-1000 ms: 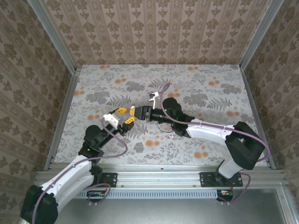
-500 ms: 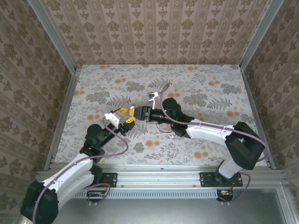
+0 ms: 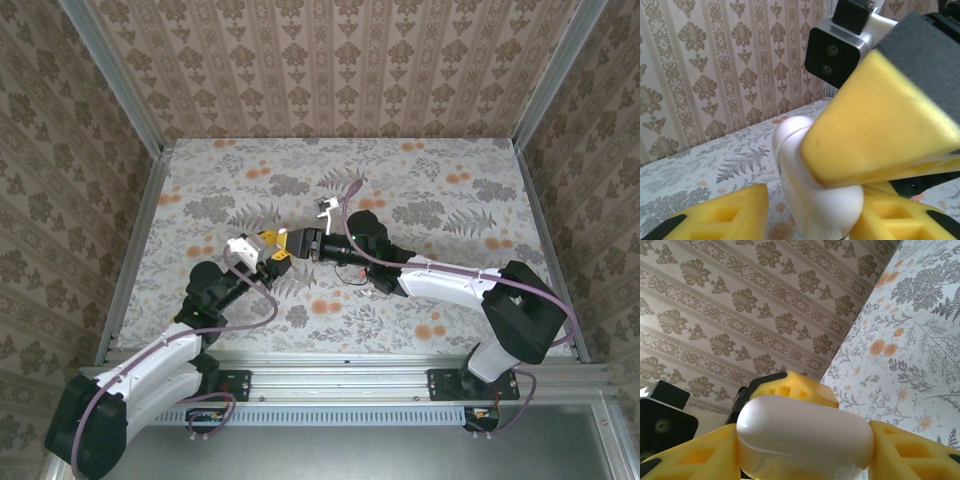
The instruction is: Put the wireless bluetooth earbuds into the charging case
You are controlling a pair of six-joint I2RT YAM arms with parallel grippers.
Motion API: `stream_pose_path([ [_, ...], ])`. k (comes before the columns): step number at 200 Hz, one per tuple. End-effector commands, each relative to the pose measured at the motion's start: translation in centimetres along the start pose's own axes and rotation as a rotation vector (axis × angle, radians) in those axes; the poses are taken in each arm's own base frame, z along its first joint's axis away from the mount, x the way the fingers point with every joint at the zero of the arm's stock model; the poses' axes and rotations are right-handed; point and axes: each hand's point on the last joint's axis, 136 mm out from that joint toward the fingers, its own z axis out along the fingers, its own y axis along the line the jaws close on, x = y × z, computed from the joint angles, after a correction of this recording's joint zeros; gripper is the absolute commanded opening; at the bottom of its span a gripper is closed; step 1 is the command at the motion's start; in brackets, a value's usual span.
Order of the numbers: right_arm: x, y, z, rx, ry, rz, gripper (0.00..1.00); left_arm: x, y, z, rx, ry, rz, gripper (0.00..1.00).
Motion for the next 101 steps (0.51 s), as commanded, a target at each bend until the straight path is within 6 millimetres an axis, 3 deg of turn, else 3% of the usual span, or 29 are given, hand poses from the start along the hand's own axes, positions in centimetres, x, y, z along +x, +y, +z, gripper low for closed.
stream_pose_path([
  [1, 0.6, 0.9, -0.1, -0.036, 0.017, -0.009, 0.48, -3.5, -0.1, 0.3, 0.01, -0.096, 0.015, 0.38],
  [47, 0.8, 0.7, -0.4, -0.023, 0.02, -0.027, 0.49, -4.0, -0.5, 0.6, 0.041, -0.086, -0.001, 0.25],
  [85, -0.5, 0.8, -2.2, 0.038, -0.016, -0.147, 0.67, -3.0, -0.5, 1.0, 0.05, -0.053, -0.021, 0.21],
  [101, -1.5, 0.6, -3.6, 0.07, -0.046, -0.232, 0.69, -2.6, -0.7, 1.3, 0.077, -0.037, -0.039, 0.21],
])
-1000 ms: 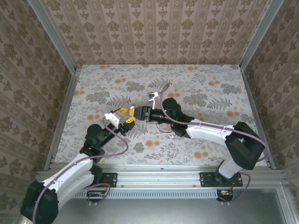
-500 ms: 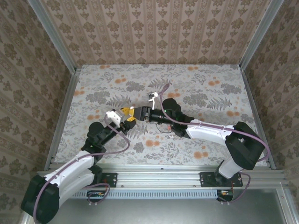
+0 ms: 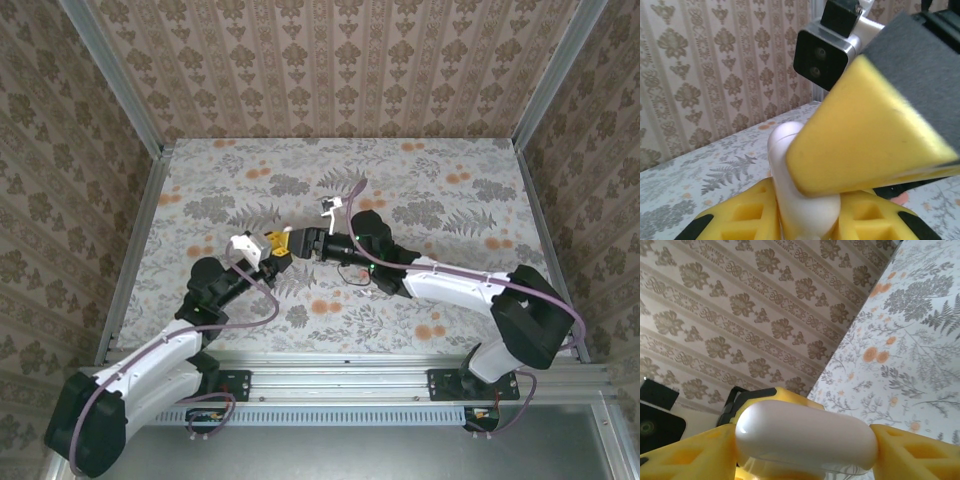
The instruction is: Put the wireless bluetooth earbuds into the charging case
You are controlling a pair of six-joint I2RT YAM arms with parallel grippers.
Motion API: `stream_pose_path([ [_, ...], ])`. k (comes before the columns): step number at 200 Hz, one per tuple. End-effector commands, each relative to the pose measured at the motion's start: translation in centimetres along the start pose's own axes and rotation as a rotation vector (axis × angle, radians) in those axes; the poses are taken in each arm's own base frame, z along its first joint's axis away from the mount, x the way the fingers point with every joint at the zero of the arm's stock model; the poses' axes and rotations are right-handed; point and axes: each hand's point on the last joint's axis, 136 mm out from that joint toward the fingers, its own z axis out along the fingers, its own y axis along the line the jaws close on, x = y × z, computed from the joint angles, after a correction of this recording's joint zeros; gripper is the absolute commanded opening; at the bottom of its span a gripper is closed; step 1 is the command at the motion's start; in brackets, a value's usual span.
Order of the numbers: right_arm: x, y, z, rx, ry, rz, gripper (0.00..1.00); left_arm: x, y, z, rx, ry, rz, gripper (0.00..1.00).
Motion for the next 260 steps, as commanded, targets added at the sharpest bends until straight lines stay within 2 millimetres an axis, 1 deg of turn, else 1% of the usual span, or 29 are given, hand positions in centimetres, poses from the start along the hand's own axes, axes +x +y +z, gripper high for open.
stream_pose_path([
  [1, -0.9, 0.2, -2.3, 0.037, -0.022, -0.165, 0.69, -1.7, 0.4, 0.6, 0.011, -0.037, -0.034, 0.21],
  [2, -1.0, 0.0, -2.4, 0.041, -0.023, -0.171, 0.69, -1.7, 0.3, 0.6, 0.014, -0.036, -0.037, 0.21],
  [6, -1.7, 0.7, -3.2, 0.039, -0.049, -0.204, 0.7, -1.6, 0.3, 0.7, 0.021, -0.035, -0.045, 0.21],
  [15, -2.4, 0.4, -4.1, 0.072, -0.07, -0.266, 0.72, -1.7, 0.2, 0.8, 0.041, -0.043, -0.065, 0.21],
  [44, -3.5, 0.9, -6.3, 0.077, -0.079, -0.497, 0.74, -2.1, -0.8, 1.0, 0.127, -0.07, -0.092, 0.21],
  [58, -3.5, 1.2, -7.3, 0.041, -0.072, -0.605, 0.73, -2.4, -1.2, 1.2, 0.166, -0.081, -0.102, 0.21],
  [70, -3.5, 1.5, -8.1, -0.007, -0.062, -0.681, 0.7, -2.7, -1.5, 1.2, 0.191, -0.098, -0.108, 0.21],
  [74, -3.6, 1.4, -8.4, -0.019, -0.056, -0.698, 0.69, -2.8, -1.5, 1.3, 0.192, -0.106, -0.112, 0.21],
  [77, -3.7, 1.4, -8.5, -0.028, -0.051, -0.707, 0.68, -2.9, -1.9, 1.2, 0.222, -0.108, -0.112, 0.21],
  [84, -3.9, 1.2, -8.9, -0.045, -0.037, -0.72, 0.67, -3.1, -2.2, 1.1, 0.242, -0.121, -0.115, 0.21],
  [102, -3.8, 1.4, -9.6, -0.108, 0.019, -0.757, 0.66, -3.5, -2.8, 1.1, 0.295, -0.143, -0.121, 0.21],
  [121, -2.8, 1.9, -10.2, -0.18, 0.065, -0.858, 0.66, -3.8, -3.4, 1.3, 0.355, -0.15, -0.121, 0.21],
  [144, -1.4, 2.1, -10.5, -0.244, 0.119, -0.95, 0.66, -4.3, -4.2, 1.4, 0.427, -0.173, -0.134, 0.21],
  [179, -0.2, 2.1, -10.2, -0.324, 0.198, -0.971, 0.65, -5.3, -5.5, 1.3, 0.507, -0.185, -0.119, 0.21],
  [195, -0.1, 2.3, -9.9, -0.356, 0.21, -0.978, 0.64, -6.1, -5.9, 0.9, 0.518, -0.204, -0.098, 0.21],
  [229, -0.9, 1.9, -8.9, -0.35, 0.23, -0.977, 0.62, -7.3, -6.5, 0.4, 0.539, -0.23, -0.076, 0.21],
  [260, -1.2, 2.9, -8.7, -0.41, 0.24, -0.982, 0.6, -7.4, -6.9, 0.5, 0.544, -0.239, -0.067, 0.21],
])
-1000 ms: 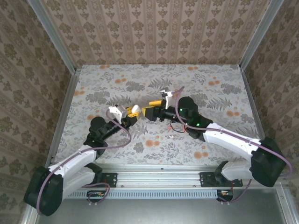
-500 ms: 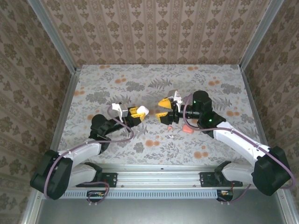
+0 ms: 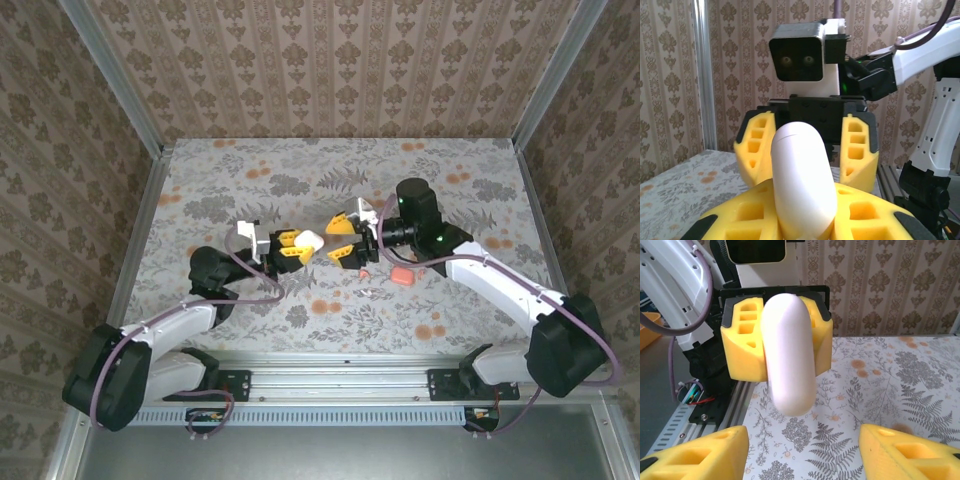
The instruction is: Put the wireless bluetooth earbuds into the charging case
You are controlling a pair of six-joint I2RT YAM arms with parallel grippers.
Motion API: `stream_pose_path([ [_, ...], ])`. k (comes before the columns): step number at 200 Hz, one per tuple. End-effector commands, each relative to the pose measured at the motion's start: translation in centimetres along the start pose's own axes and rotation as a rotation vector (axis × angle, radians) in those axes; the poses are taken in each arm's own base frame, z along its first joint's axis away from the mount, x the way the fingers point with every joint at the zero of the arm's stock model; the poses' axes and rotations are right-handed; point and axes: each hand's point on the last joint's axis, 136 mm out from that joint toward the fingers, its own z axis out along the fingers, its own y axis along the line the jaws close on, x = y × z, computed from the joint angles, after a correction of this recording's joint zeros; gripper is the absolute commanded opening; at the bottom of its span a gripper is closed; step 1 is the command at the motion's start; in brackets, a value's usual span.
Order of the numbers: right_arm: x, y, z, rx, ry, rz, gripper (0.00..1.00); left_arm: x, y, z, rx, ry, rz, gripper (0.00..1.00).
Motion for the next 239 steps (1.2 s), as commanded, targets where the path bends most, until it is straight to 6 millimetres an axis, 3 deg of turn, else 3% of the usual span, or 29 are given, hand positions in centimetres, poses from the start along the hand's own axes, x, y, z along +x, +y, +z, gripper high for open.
stream_pose_path([
  [1, -1.5, 0.9, -0.1, -0.083, -0.026, -0.045, 0.6, -2.3, -1.1, 0.5, 0.053, -0.05, 0.066, 0.21],
  [155, -2.8, 2.8, 0.7, -0.197, -0.025, -0.102, 0.35, -2.3, -1.8, 1.4, 0.083, -0.05, 0.077, 0.2],
  [195, -2.5, 2.8, 0.7, -0.19, -0.011, -0.103, 0.15, -2.1, -1.5, 1.5, 0.071, -0.047, 0.077, 0.22],
  [211, -2.3, 2.7, 0.6, -0.185, -0.001, -0.105, 0.13, -1.7, -1.3, 1.5, 0.058, -0.04, 0.073, 0.25],
  [239, -1.3, 2.4, 0.3, -0.151, 0.045, -0.097, 0.13, -0.8, -0.6, 1.3, 0.011, -0.002, 0.099, 0.47],
])
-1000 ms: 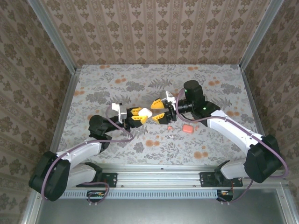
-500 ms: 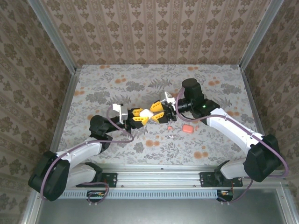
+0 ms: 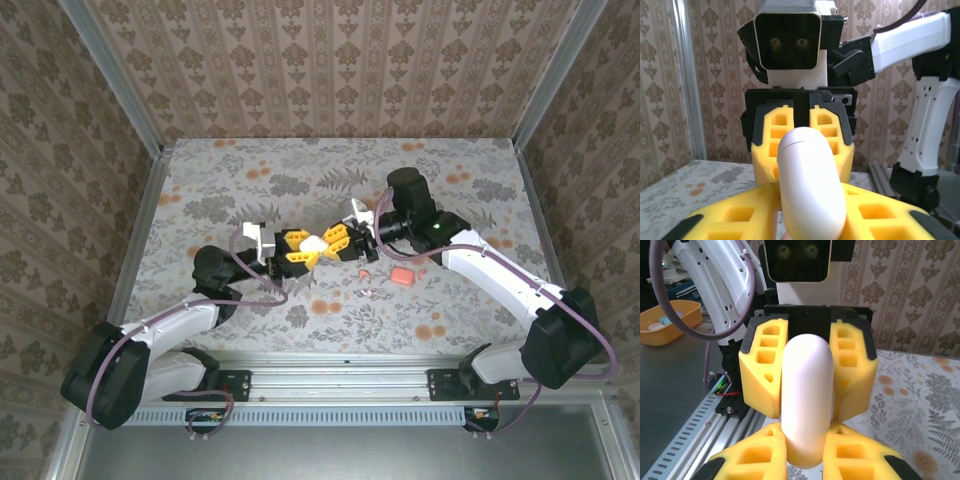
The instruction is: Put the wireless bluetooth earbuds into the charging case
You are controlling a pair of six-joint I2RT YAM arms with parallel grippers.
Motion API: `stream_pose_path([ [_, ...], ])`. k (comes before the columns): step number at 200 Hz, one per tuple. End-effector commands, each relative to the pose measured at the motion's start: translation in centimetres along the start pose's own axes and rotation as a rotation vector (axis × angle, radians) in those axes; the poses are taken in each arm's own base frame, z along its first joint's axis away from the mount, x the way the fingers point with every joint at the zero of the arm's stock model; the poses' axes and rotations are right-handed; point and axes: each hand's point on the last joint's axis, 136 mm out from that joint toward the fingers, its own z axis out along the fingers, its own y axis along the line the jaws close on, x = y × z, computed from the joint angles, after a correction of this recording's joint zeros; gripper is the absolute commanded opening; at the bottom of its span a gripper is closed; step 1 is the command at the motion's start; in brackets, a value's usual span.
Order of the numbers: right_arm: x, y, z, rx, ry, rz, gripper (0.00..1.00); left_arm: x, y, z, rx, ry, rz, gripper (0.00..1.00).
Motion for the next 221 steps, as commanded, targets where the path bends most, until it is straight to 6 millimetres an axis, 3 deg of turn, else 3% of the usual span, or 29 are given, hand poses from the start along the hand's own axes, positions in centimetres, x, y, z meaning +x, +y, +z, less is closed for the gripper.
stream_pose_path([
  [1, 0.3, 0.1, -0.1, 0.006, 0.037, -0.018, 0.13, -0.3, 0.5, 0.2, -0.036, 0.009, 0.069, 0.48],
  [12, 1.0, -0.2, -0.5, 0.041, 0.073, -0.012, 0.14, 0.5, 1.1, -0.1, -0.082, 0.06, 0.097, 0.6],
  [24, 1.8, -0.8, -1.1, 0.097, 0.113, -0.009, 0.14, 1.6, 1.8, -0.6, -0.138, 0.136, 0.122, 0.64],
  [93, 7.5, -4.0, -3.7, 0.367, 0.436, -0.04, 0.12, 6.5, 2.4, -3.7, -0.233, 0.48, 0.286, 0.65],
  [131, 9.2, -3.6, -2.9, 0.342, 0.526, -0.181, 0.11, 8.7, 2.5, -4.2, -0.206, 0.598, 0.294, 0.65],
  [208, 9.6, -1.3, 0.4, 0.18, 0.544, -0.281, 0.12, 8.8, 1.7, -3.3, -0.14, 0.551, 0.293, 0.63],
  [211, 10.4, -1.3, 0.8, 0.163, 0.557, -0.264, 0.12, 8.7, 1.7, -3.3, -0.14, 0.549, 0.295, 0.63],
  [221, 10.6, -1.2, 1.2, 0.144, 0.557, -0.26, 0.12, 8.6, 1.2, -3.1, -0.11, 0.533, 0.285, 0.62],
])
